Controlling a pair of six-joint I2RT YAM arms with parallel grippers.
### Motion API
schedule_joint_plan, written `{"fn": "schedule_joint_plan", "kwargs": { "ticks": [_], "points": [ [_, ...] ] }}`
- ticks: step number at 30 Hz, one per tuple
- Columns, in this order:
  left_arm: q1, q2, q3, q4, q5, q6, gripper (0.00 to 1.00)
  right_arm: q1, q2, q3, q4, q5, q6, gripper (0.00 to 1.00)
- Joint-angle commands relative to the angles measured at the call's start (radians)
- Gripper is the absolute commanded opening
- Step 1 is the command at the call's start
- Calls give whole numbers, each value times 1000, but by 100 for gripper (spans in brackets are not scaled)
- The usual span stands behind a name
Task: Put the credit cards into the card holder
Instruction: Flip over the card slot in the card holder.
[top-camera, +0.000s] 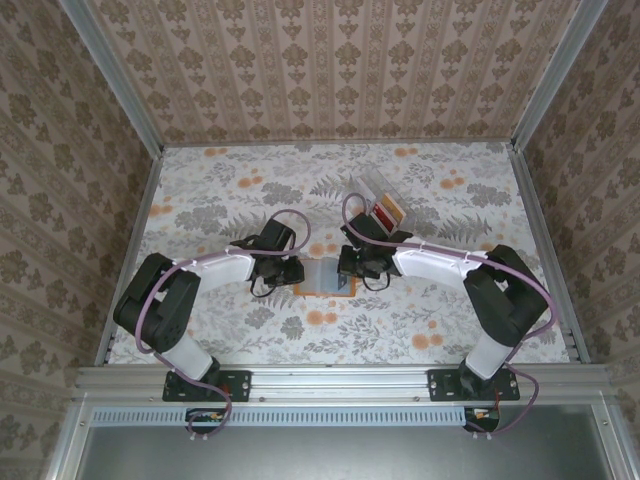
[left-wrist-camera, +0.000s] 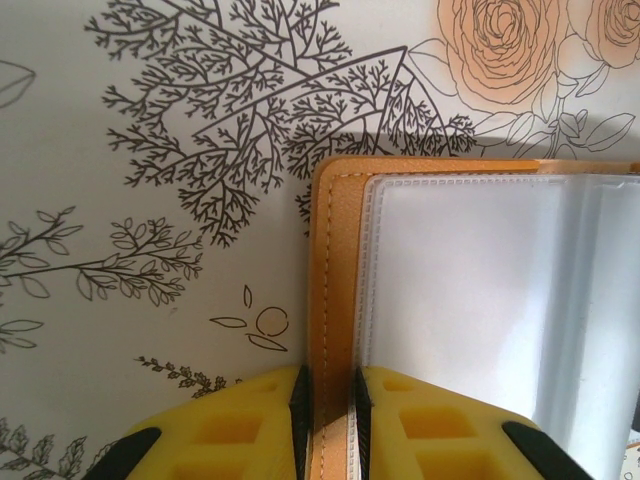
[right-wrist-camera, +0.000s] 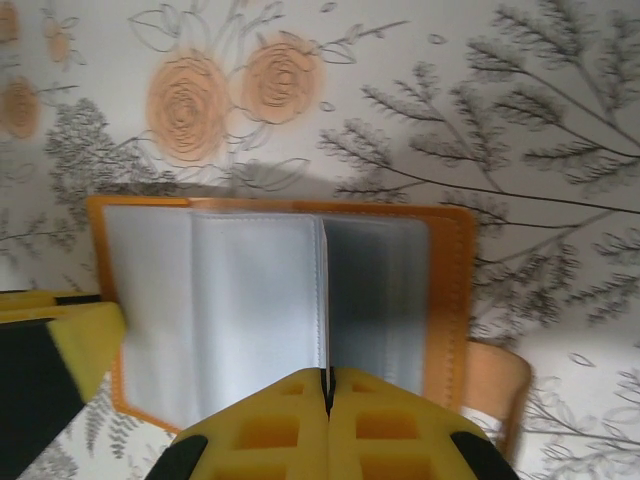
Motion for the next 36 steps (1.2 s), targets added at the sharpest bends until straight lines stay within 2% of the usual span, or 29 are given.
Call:
{"fn": "schedule_joint_plan", "kwargs": {
  "ticks": [1,6,13,21,24,27,33,36],
  "points": [
    [-15,37,-13,-7,25,-9,22,7,29,-1,77,-88,29,0],
    [-16,39,-12,-6,27,-8,22,12,48,15,148,-163,46,0],
    [-16,30,-19,-4,21,-15,22,13,1,18,160,-170,40,0],
    [-16,15,-19,-11,1,-19,22,13,28,-27,288,-242,89,0],
    [-15,2,-21,-21,-12,-20,22,13,27,-39,300,-237,98,0],
    [-15,-18,-25,-39,-34,-24,23,12,24,-42,244,-175,89,0],
    [-13,-100,-44,-79,-81,-33,31,-2,71,-87,317,-210,113,0],
    [-13,-155,-58,-98,-119,-42,39,-3,87,-100,358,-235,127,0]
  ]
}}
